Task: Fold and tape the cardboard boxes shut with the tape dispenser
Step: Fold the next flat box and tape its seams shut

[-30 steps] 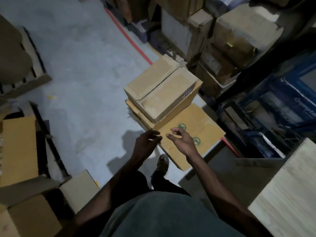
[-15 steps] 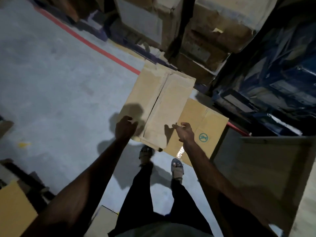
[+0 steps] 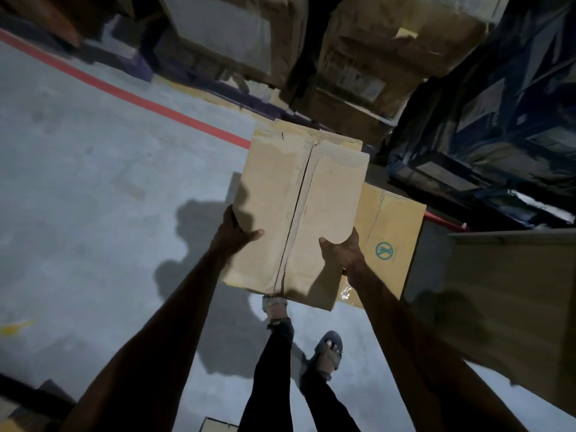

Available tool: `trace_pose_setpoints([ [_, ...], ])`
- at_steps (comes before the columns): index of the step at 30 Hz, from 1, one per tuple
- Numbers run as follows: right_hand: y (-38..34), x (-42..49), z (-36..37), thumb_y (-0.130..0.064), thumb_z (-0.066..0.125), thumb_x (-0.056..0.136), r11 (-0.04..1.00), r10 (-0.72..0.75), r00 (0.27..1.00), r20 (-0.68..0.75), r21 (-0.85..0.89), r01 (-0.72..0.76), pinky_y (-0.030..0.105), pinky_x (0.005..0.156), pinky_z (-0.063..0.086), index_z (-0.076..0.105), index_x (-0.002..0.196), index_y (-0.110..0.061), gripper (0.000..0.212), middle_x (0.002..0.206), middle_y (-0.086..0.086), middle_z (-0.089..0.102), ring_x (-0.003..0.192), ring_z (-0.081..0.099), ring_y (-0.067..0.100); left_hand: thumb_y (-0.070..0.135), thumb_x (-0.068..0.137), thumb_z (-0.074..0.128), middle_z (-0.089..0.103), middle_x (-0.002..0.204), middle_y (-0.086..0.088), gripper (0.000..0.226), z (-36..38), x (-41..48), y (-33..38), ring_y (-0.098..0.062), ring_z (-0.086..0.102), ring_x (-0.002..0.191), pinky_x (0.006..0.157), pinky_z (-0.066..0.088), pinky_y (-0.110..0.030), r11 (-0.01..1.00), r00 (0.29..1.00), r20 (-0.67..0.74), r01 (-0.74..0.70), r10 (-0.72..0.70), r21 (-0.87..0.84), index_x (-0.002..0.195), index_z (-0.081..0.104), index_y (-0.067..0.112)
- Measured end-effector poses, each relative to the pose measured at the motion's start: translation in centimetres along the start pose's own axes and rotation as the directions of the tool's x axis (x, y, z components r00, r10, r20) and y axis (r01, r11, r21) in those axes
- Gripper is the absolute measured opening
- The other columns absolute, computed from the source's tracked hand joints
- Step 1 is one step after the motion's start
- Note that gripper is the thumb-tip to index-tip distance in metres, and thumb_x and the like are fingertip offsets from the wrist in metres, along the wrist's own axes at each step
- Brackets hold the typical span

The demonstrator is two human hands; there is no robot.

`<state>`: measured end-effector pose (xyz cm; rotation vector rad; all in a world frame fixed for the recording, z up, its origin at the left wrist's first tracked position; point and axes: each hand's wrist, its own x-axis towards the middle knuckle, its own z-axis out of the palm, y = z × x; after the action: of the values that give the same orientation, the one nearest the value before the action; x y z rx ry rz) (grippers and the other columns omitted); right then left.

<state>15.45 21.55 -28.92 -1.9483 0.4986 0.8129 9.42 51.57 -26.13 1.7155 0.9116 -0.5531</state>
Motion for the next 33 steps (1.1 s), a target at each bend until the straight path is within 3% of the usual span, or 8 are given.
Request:
trace_pose_setpoints([
  [3,-1.4,-2.5,-0.6,-0.047,0.084,0.068,0.999,0.047,0.998,-0.050,0.020,-0.046,0.047,0.096,0.057,0.044,0.141,-0.029,0.085,0.122,-0.003,0.066,0.111,0.064,0.023,0.074,0.048,0.082,0.038,0.162,-0.006,0.140,1.1,-2.1,0.7,-0.032,0.039,0.145,0.116,0.039,-0.054,0.999,0.998,-0.047,0.039,-0.039,0.002,0.162,0.014,0.029],
  [6,-2.5,-5.7,-1.9,-0.038,0.082,0.079,0.999,0.042,0.998,-0.048,0.020,-0.041,0.037,0.090,0.051,0.042,0.143,-0.029,0.076,0.118,-0.009,0.063,0.111,0.060,0.021,0.068,0.056,0.084,0.044,0.156,-0.011,0.129,2.1,-5.6,0.8,-0.043,0.044,0.139,0.110,0.041,-0.060,0.989,0.989,-0.127,0.088,-0.073,0.117,0.159,0.013,0.037],
  [12,-3.8,-12.1,-7.5,-0.058,0.088,0.060,1.000,0.011,0.991,-0.134,-0.017,-0.014,0.047,0.100,0.052,0.036,0.148,-0.036,0.105,0.131,-0.004,0.062,0.119,0.057,0.027,0.058,0.063,0.087,0.055,0.141,-0.009,0.114,3.8,-12.8,4.0,-0.043,0.051,0.129,0.104,0.046,-0.058,0.983,0.981,-0.188,-0.011,0.046,0.186,0.153,0.018,0.042],
  [17,-3.9,-19.9,-15.2,-0.055,0.087,0.073,0.997,-0.063,0.966,-0.250,0.021,0.070,0.051,0.105,0.050,0.035,0.151,-0.035,0.096,0.139,0.000,0.061,0.126,0.056,0.032,0.056,0.069,0.089,0.045,0.146,-0.012,0.114,7.2,-20.9,10.6,-0.042,0.040,0.136,0.110,0.040,-0.059,0.963,0.966,-0.218,-0.083,0.141,0.255,0.157,0.018,0.040],
  [20,-2.5,-25.4,-20.5,-0.059,0.082,0.076,0.990,-0.102,0.936,-0.337,0.053,0.127,0.049,0.105,0.049,0.039,0.148,-0.039,0.087,0.135,-0.004,0.064,0.123,0.058,0.030,0.058,0.072,0.087,0.039,0.152,-0.006,0.111,10.7,-27.6,14.0,-0.037,0.031,0.144,0.114,0.033,-0.061,0.942,0.952,-0.201,-0.169,0.232,0.290,0.157,0.017,0.044],
  [25,2.5,-34.8,-29.9,-0.058,0.081,0.078,0.960,-0.098,0.870,-0.483,0.185,0.211,0.034,0.091,0.044,0.045,0.146,-0.040,0.079,0.125,-0.010,0.065,0.110,0.056,0.019,0.065,0.064,0.085,0.049,0.138,-0.002,0.103,17.7,-38.3,17.4,-0.034,0.040,0.134,0.109,0.037,-0.058,0.854,0.873,-0.172,-0.375,0.456,0.361,0.149,0.029,0.050],
  [30,9.8,-41.9,-37.9,-0.068,0.080,0.068,0.934,-0.041,0.785,-0.618,0.255,0.249,0.039,0.098,0.050,0.049,0.138,-0.046,0.079,0.119,-0.013,0.070,0.104,0.060,0.016,0.076,0.052,0.081,0.058,0.136,0.002,0.104,26.1,-45.1,19.5,-0.032,0.050,0.130,0.106,0.044,-0.057,0.740,0.782,-0.060,-0.560,0.621,0.373,0.144,0.039,0.050],
  [33,13.8,-45.3,-42.4,-0.068,0.078,0.066,0.912,0.026,0.733,-0.680,0.317,0.262,0.037,0.089,0.053,0.050,0.133,-0.049,0.075,0.102,-0.016,0.067,0.103,0.064,0.021,0.081,0.049,0.074,0.060,0.139,0.001,0.108,32.4,-48.6,20.1,-0.032,0.053,0.129,0.105,0.047,-0.057,0.674,0.732,0.022,-0.638,0.681,0.373,0.146,0.039,0.049],
])
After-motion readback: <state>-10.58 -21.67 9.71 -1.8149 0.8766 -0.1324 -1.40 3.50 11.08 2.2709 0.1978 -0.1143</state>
